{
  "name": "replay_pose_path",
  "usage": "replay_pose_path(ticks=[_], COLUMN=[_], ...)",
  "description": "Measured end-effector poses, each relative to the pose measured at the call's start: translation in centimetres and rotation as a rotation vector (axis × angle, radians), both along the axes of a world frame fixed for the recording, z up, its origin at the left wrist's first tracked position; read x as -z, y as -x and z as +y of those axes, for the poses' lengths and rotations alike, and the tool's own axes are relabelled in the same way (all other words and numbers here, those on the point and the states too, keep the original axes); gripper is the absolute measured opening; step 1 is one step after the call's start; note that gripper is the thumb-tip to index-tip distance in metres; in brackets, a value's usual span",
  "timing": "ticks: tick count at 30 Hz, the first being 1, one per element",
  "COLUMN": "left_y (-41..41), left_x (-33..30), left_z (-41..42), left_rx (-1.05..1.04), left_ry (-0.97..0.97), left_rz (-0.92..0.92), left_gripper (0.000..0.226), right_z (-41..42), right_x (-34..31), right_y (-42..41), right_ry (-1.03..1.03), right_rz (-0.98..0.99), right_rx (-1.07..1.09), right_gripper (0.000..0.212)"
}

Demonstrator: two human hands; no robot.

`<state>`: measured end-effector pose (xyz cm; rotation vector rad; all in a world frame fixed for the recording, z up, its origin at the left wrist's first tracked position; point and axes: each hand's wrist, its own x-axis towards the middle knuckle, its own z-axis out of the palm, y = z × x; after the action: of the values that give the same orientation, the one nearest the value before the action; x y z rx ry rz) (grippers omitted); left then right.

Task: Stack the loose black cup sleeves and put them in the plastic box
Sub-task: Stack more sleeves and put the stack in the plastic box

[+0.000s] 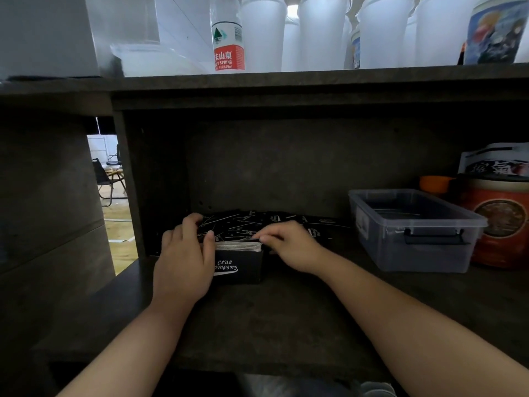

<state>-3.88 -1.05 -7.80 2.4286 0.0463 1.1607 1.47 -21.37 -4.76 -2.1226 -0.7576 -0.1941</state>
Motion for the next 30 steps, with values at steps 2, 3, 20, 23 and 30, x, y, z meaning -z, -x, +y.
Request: replay_pose_path(ticks=[2, 3, 20, 23, 30], left_y=[0.0, 0.0, -0.4, -0.4, -0.6], left_x=[0.1, 0.1, 0.3, 0.2, 0.3], left_z=[0.1, 0.1, 0.4, 0.4, 0.5], left_rx=[-0.023, -0.032, -0.052, -0.039, -0.048], left_ry=[-0.067, -0.106, -0.165, -0.177, -0.189], left_rz=[0.021, 0.033, -0.017, -0.042, -0.037], left_gripper=[0.031, 0.038, 0.043, 0.039, 0.049], right_z=[0.7, 0.8, -1.9, -2.0, -2.2], right_x=[0.3, 0.3, 1.7, 1.5, 1.1], right_y=[0.4, 0.4, -4.1, -4.2, -3.7], right_ry=[-0.014, -0.062, 0.620, 0.675, 0.706], right_rz=[0.126, 0.190, -0.135, -0.283, -0.556], right_rx=[-0.133, -0.171, 0.250, 0.365, 0.471], right_gripper=[0.033, 0.036, 0.061, 0.054, 0.025])
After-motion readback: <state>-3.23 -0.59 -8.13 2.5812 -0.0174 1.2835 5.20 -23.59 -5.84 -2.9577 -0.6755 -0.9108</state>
